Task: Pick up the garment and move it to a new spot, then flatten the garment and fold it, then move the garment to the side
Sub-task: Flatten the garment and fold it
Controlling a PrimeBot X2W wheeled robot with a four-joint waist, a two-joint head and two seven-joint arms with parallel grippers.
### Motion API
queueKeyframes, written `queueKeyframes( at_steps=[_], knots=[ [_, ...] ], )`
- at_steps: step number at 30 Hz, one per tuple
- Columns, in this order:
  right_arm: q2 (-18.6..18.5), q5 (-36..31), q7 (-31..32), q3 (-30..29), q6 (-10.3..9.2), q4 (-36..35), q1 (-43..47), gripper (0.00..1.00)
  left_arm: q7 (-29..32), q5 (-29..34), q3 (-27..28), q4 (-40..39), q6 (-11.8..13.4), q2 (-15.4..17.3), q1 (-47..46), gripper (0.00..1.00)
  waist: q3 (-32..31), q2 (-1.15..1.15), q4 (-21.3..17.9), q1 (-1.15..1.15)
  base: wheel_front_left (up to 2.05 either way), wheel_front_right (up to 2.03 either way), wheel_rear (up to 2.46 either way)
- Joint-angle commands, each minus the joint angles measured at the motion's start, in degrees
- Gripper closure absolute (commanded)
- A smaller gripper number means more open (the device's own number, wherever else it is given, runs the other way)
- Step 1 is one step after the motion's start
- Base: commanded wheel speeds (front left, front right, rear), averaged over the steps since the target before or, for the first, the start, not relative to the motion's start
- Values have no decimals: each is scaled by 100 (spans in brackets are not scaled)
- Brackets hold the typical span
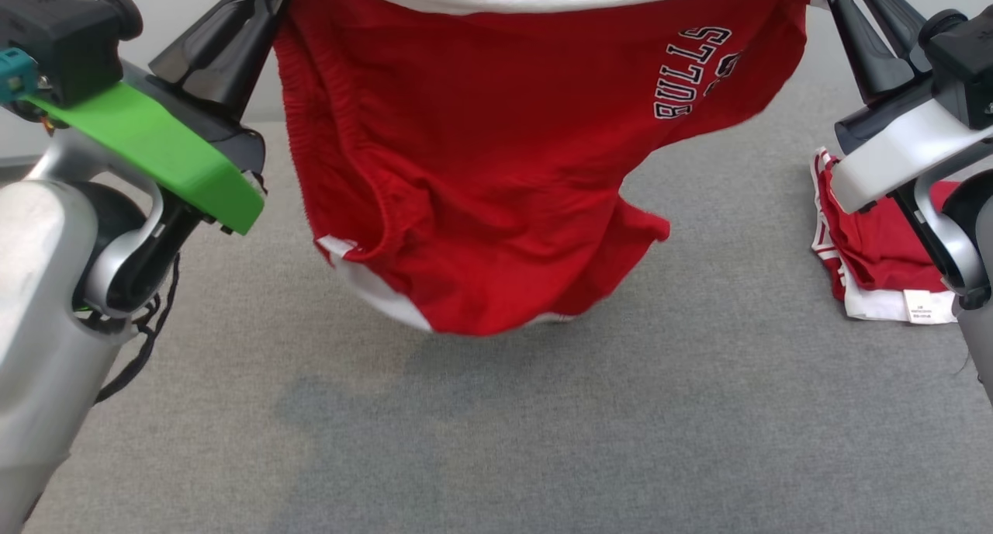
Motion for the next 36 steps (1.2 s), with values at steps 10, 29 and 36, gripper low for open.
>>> queueKeyframes(
  at_steps=[10, 29, 36],
  knots=[
    [119, 209, -15, 168, -6, 506, -1259, 100, 351, 136, -100, 642, -93, -16, -982, 100, 1479, 0, -39, 0, 0, 0, 0],
    [1478, -1100, -2102, -51, -8, 4880, -5219, 100, -1786, 414, -367, 4134, -215, -1066, -4290, 100, 3276, 0, -304, 0, 0, 0, 0],
    [1736, -842, -2337, 62, -7, 5765, -4371, 100, -1975, -448, -942, 4017, -216, -1031, -3299, 100, 3095, 0, -180, 0, 0, 0, 0]
  ],
)
